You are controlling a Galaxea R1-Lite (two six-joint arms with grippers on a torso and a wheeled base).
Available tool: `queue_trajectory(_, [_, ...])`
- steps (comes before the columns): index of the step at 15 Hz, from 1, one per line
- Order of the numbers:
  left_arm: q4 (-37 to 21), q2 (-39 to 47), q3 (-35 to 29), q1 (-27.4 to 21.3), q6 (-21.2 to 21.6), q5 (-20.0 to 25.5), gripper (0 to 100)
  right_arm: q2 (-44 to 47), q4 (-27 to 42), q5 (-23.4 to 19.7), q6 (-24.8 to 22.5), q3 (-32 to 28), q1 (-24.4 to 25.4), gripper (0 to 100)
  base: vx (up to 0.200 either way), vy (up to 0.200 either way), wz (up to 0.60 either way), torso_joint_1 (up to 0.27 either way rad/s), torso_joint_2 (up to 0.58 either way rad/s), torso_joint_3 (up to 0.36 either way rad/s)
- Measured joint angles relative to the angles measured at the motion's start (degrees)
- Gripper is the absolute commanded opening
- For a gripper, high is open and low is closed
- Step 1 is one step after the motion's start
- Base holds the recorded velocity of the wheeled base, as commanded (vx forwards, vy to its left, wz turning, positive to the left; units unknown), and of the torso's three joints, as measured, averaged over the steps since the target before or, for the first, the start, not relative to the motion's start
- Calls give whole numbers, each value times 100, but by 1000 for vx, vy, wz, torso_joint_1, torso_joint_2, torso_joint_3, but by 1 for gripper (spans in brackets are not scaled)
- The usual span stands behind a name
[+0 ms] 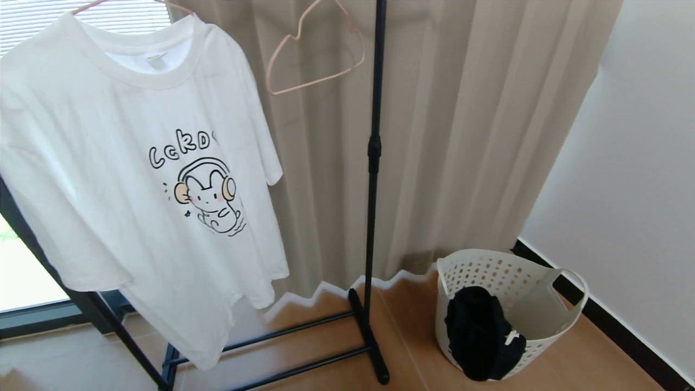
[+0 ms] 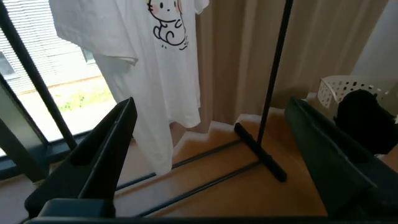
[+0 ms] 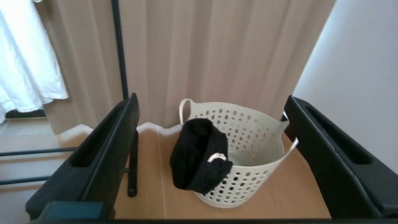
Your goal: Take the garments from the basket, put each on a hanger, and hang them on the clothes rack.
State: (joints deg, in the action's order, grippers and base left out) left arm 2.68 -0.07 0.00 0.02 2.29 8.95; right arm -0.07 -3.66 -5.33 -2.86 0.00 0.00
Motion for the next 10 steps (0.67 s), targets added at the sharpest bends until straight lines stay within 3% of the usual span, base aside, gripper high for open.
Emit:
queue_trajectory(8, [0, 0, 0, 0, 0, 2, 100, 0, -13, -2, -9, 0, 0, 100, 0, 0, 0, 0, 0, 0])
queue_trajectory(10, [2, 0, 0, 0, 0, 2, 100, 0, -9, -2, -9, 0, 0, 100, 0, 0, -600, 2, 0, 2])
